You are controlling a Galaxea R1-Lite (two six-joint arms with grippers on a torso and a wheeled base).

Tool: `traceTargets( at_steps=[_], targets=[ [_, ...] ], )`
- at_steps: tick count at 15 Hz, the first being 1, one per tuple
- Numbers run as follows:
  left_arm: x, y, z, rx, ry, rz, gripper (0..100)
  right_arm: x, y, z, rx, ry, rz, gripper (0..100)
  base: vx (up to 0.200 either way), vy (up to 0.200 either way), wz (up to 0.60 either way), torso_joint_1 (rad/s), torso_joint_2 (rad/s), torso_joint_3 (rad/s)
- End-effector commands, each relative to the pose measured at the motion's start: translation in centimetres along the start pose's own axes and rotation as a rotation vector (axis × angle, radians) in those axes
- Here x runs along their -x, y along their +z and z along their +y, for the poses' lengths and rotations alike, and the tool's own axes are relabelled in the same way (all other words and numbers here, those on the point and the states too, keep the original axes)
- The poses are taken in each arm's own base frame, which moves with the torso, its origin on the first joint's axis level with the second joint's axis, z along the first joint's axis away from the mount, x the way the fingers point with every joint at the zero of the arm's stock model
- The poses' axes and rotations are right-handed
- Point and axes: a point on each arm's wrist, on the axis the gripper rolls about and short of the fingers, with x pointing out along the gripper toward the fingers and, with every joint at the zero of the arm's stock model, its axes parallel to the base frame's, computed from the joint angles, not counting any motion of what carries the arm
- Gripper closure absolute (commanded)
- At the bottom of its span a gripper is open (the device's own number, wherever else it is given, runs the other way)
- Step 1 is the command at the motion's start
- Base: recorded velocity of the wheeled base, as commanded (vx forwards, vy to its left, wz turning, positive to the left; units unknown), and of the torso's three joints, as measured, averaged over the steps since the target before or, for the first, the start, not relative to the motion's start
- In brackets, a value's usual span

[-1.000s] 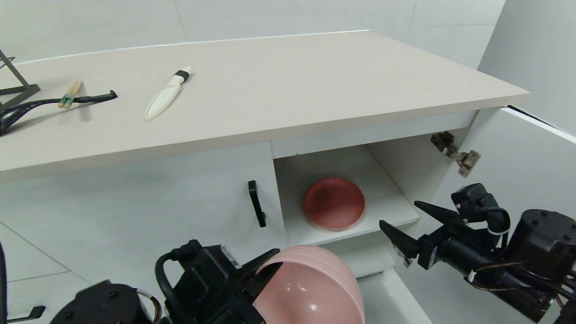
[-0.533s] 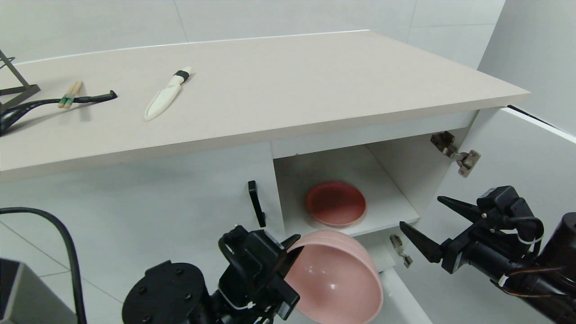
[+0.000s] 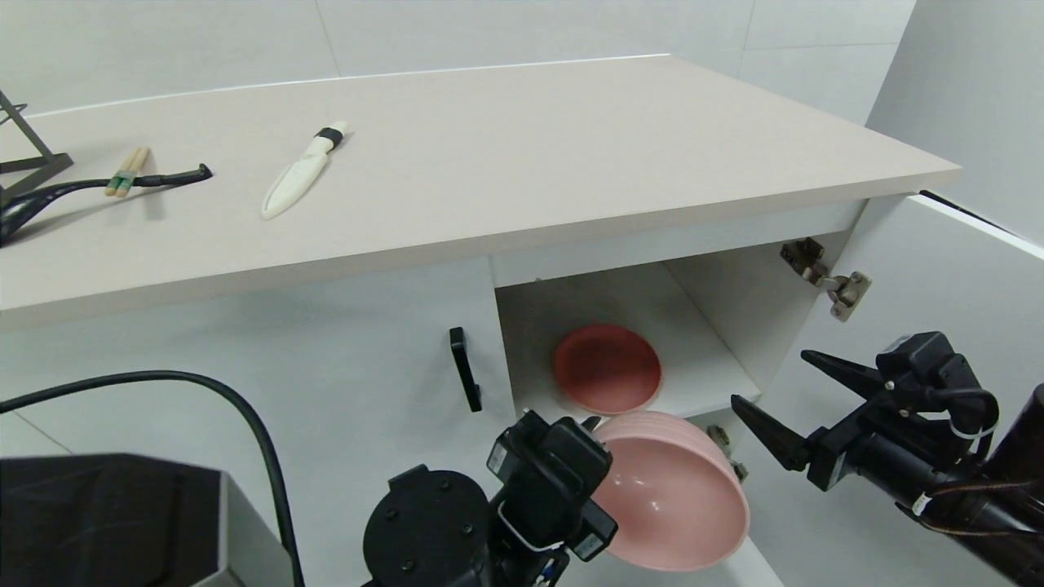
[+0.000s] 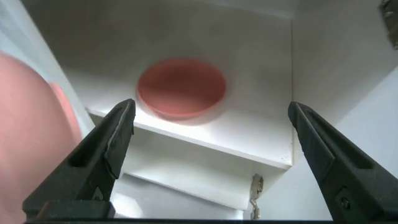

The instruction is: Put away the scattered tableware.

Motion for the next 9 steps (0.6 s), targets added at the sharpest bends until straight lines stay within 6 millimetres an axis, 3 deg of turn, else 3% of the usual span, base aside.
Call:
traceTargets(
  at_steps=[1, 6, 9],
  targets=[
    [-1.5, -1.2, -0.8, -0.014, 0.011, 0.023, 100, 0.0, 0.1, -0.3, 0.001, -0.012, -0.006, 0, 0.000, 0.000, 0.00, 0.000, 0.00, 0.000],
    [-5.2, -1.6, -1.0, 0.016, 0.195, 0.021, 100, -0.2, 1.1, -0.5, -0.009, -0.022, -0.056, 0, 0.000, 0.000, 0.00, 0.000, 0.00, 0.000],
    [-6.9, -1.3, -1.3, 0.071, 0.278, -0.003, 100, 0.3, 2.8, -0.7, -0.077, -0.029, -0.138, 0, 0.000, 0.000, 0.00, 0.000, 0.00, 0.000]
  ],
)
